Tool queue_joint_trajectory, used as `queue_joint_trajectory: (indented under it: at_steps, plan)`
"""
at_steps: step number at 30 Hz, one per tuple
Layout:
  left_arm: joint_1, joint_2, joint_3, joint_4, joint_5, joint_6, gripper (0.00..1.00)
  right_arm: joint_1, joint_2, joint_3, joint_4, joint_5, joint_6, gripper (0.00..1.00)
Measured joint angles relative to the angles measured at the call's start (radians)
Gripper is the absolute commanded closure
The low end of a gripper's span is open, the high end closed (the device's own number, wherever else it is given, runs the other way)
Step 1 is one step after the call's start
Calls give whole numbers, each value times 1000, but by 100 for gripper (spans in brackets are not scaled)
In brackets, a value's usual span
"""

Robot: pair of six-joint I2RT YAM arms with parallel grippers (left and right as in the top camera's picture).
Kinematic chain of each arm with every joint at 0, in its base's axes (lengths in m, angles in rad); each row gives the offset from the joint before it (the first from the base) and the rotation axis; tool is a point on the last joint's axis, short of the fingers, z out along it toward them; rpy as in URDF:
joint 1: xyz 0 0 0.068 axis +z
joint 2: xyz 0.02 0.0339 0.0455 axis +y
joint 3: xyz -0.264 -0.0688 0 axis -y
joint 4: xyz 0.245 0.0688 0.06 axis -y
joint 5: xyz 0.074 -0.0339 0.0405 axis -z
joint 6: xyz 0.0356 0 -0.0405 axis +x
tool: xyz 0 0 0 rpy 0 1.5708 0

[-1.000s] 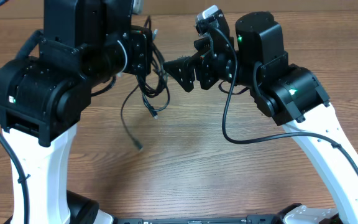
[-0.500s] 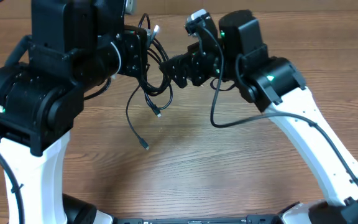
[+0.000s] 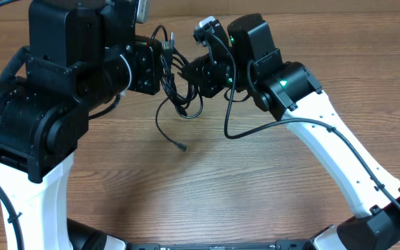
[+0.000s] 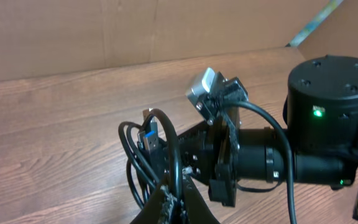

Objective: Untangle cables

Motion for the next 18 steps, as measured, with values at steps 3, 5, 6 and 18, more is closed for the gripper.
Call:
queue_joint_trajectory:
  at_steps: [3,5,6,18]
  plan:
    - [0,-1,0,-30,0,0,96,-13,2,0,-8,7,15,96]
    - [0,-5,0,-58,-1,0,96,-45,2,2,-27,2,20,96]
    - [0,-11,0,-72,-1,-3,96,-72,2,4,-41,-8,21,96]
    - [0,-311,26,-182,-55,-39,96,-600,33,15,-177,23,-11,96]
